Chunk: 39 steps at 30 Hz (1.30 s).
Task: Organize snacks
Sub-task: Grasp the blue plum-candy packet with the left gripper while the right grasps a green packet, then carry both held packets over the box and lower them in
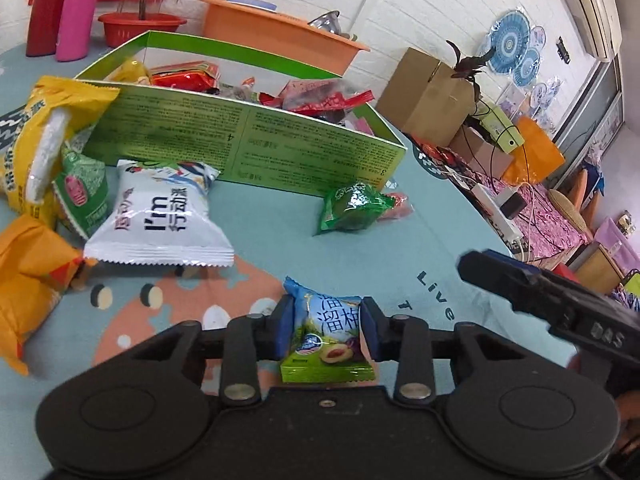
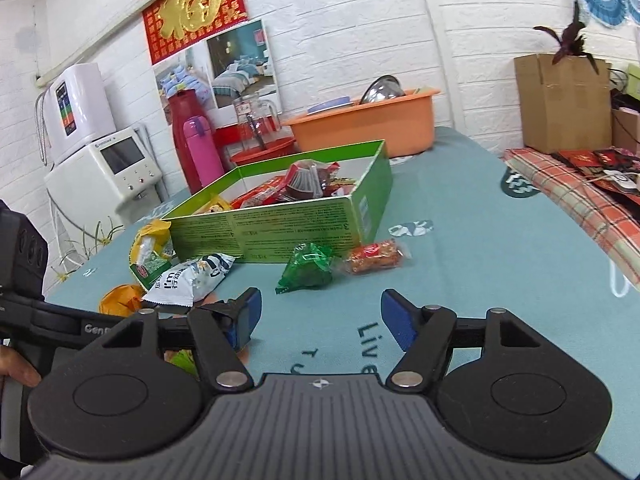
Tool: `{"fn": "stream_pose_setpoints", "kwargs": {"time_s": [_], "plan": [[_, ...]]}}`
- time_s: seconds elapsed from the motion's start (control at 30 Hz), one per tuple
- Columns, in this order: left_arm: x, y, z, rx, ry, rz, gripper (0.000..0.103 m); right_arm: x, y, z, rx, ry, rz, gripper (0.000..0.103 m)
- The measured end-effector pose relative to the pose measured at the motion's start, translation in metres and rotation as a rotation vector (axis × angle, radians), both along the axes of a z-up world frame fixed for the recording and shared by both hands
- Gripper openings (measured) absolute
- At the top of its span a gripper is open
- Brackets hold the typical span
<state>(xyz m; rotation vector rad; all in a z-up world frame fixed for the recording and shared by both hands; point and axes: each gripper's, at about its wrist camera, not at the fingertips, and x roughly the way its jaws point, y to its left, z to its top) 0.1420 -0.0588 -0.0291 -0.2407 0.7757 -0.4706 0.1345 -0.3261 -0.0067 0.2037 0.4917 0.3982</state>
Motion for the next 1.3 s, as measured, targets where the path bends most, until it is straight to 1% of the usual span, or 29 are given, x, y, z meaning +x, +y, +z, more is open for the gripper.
{"fn": "stream_pose_setpoints", "kwargs": {"time_s": [0.03, 0.07, 0.13, 0.17, 0.2, 0.27, 0.3, 0.37, 0.4, 0.43, 0.47, 0.53, 0.6, 0.63, 0.67, 0.73, 0.77, 0.83, 1.0, 1.03, 1.07, 1.1, 1.13, 1.17, 1.2, 1.23, 1.3], "plan": [[-0.003, 0.004, 0.001, 0.004, 0.003, 0.005, 0.04, 0.008, 0.003, 0.0, -0.003, 0.005, 0.011, 0.103], [-0.006, 0.007, 0.002, 0.004, 0.008, 0.007, 0.043, 0.016, 0.006, 0.0, -0.008, 0.009, 0.023, 0.103], [-0.016, 0.014, 0.005, -0.005, 0.003, 0.021, 0.064, 0.034, 0.015, -0.002, -0.016, 0.033, 0.04, 0.103], [-0.02, 0.016, 0.008, -0.008, -0.006, 0.022, 0.085, 0.044, 0.02, -0.003, -0.017, 0.048, 0.054, 0.103], [-0.025, 0.017, 0.01, -0.009, -0.016, 0.025, 0.093, 0.052, 0.025, -0.004, -0.017, 0.063, 0.061, 0.103], [-0.031, 0.017, 0.014, -0.005, -0.033, 0.014, 0.094, 0.067, 0.035, -0.007, -0.026, 0.089, 0.06, 0.102], [-0.033, 0.016, 0.015, -0.002, -0.036, 0.008, 0.097, 0.074, 0.039, -0.008, -0.036, 0.096, 0.046, 0.102], [-0.033, 0.012, 0.014, 0.011, -0.04, -0.002, 0.099, 0.085, 0.044, -0.013, -0.051, 0.104, 0.033, 0.097], [-0.031, 0.01, 0.012, 0.022, -0.037, -0.002, 0.099, 0.088, 0.044, -0.016, -0.059, 0.117, 0.021, 0.073], [-0.029, 0.007, 0.01, 0.037, -0.034, -0.002, 0.099, 0.088, 0.043, -0.018, -0.061, 0.126, 0.015, 0.056], [-0.028, 0.006, 0.008, 0.048, -0.031, -0.003, 0.099, 0.084, 0.04, -0.018, -0.047, 0.122, 0.027, 0.055], [-0.024, 0.006, 0.004, 0.047, -0.024, -0.009, 0.093, 0.07, 0.034, -0.017, -0.026, 0.129, 0.057, 0.054], [-0.023, 0.006, 0.003, 0.044, -0.032, -0.015, 0.084, 0.049, 0.028, -0.016, -0.017, 0.118, 0.068, 0.054], [-0.021, 0.005, 0.003, 0.043, -0.029, -0.022, 0.083, 0.039, 0.024, -0.016, -0.013, 0.117, 0.066, 0.054], [-0.02, 0.003, 0.003, 0.042, -0.03, -0.025, 0.083, 0.029, 0.02, -0.017, -0.008, 0.12, 0.064, 0.055], [-0.018, 0.0, 0.002, 0.047, -0.034, -0.027, 0.085, 0.014, 0.017, -0.018, 0.0, 0.115, 0.061, 0.06], [-0.017, -0.001, 0.002, 0.052, -0.037, -0.028, 0.086, 0.008, 0.016, -0.018, -0.006, 0.108, 0.056, 0.06], [-0.017, -0.004, 0.002, 0.057, -0.044, -0.031, 0.084, 0.007, 0.02, -0.017, -0.023, 0.1, 0.054, 0.062], [-0.019, -0.001, -0.001, 0.035, -0.052, -0.025, 0.081, 0.012, 0.024, -0.021, -0.018, 0.122, 0.037, 0.075], [-0.018, -0.001, -0.001, 0.035, -0.054, -0.024, 0.081, 0.011, 0.024, -0.022, -0.015, 0.118, 0.032, 0.075], [-0.018, -0.002, -0.001, 0.039, -0.06, -0.024, 0.081, 0.011, 0.024, -0.022, -0.014, 0.117, 0.029, 0.075], [-0.018, -0.003, -0.001, 0.045, -0.067, -0.025, 0.077, 0.009, 0.025, -0.022, -0.013, 0.115, 0.026, 0.072], [-0.018, -0.005, -0.002, 0.055, -0.079, -0.024, 0.074, 0.008, 0.025, -0.023, -0.011, 0.113, 0.029, 0.061], [-0.017, -0.005, -0.003, 0.06, -0.082, -0.024, 0.068, 0.007, 0.025, -0.024, -0.008, 0.109, 0.031, 0.06], [-0.016, -0.003, -0.004, 0.039, -0.075, -0.028, 0.067, 0.006, 0.025, -0.024, -0.009, 0.106, 0.033, 0.058], [-0.014, 0.001, -0.005, 0.0, -0.052, -0.023, 0.068, 0.005, 0.025, -0.024, -0.008, 0.105, 0.032, 0.058], [-0.013, 0.006, -0.005, -0.043, -0.025, -0.018, 0.068, 0.004, 0.022, -0.021, 0.015, 0.116, 0.033, 0.054]]}}
